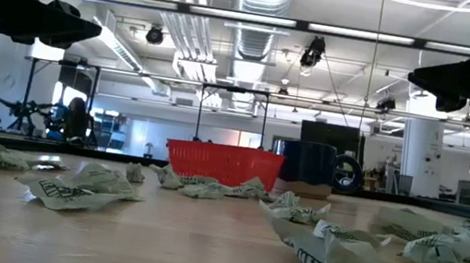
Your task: Pick and place items into bin
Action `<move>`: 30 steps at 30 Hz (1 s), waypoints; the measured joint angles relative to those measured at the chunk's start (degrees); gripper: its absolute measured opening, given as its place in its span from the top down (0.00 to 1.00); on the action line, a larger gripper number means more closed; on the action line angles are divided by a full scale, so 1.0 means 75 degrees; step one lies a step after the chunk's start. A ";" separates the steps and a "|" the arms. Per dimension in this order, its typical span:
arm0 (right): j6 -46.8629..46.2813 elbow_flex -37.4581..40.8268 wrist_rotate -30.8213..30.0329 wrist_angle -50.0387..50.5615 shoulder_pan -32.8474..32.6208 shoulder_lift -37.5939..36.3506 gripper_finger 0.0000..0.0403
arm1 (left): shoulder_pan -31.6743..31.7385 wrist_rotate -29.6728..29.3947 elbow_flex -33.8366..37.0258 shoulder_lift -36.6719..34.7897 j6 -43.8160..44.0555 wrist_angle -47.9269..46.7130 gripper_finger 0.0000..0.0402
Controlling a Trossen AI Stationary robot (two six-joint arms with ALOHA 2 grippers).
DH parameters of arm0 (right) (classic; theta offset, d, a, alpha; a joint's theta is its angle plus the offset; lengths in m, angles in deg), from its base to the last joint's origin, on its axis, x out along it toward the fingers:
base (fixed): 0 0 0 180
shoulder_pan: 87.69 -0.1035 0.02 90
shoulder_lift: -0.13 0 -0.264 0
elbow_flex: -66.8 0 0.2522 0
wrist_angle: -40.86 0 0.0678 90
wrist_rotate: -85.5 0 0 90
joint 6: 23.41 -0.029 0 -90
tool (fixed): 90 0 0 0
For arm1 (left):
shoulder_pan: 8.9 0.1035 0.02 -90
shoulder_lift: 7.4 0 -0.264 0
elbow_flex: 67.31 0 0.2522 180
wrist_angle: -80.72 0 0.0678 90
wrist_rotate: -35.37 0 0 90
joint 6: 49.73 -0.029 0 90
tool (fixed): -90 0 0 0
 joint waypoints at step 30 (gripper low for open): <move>0.0148 0.0000 -0.0001 -0.0001 -0.0002 -0.0002 0.82 | 0.0000 0.0000 -0.0001 0.0000 0.0000 0.0000 0.62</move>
